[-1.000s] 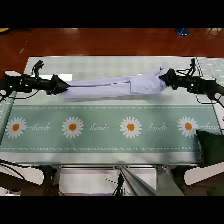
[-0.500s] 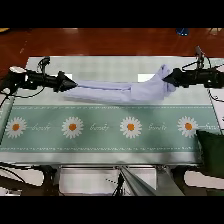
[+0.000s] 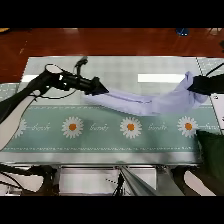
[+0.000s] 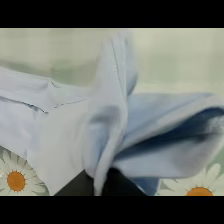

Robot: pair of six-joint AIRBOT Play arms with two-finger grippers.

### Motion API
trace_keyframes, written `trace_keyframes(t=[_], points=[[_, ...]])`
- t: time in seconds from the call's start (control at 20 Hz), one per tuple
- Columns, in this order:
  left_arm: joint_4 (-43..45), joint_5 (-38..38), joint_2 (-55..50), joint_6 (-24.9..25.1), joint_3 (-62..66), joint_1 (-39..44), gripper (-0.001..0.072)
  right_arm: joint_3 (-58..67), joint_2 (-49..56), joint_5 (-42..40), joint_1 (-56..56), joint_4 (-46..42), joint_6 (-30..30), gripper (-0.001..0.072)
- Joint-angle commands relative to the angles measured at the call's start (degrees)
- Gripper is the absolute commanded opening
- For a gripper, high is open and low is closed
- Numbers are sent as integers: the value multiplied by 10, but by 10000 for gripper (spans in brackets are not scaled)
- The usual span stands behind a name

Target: Fold the shirts.

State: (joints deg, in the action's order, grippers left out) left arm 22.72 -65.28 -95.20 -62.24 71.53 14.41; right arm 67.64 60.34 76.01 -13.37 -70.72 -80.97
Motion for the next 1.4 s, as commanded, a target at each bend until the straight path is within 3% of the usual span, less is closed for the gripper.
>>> trace_keyframes(t=[0.0,0.4,0.6,0.9,1.15,1.35], points=[[-4,62,0,0,0,99,20,0,-64,40,0,-42,-31,25],[-11,194,-24,-21,0,254,20,0,-136,93,0,-42,-43,25],[-38,203,-52,-21,0,282,20,0,-159,98,0,-12,-43,25],[-171,222,-112,-12,9,327,20,0,-163,110,0,14,-45,25],[-193,223,-154,-12,62,369,19,0,-163,110,0,12,-45,25],[-190,221,-152,-12,71,347,17,0,-163,105,0,14,-44,25]])
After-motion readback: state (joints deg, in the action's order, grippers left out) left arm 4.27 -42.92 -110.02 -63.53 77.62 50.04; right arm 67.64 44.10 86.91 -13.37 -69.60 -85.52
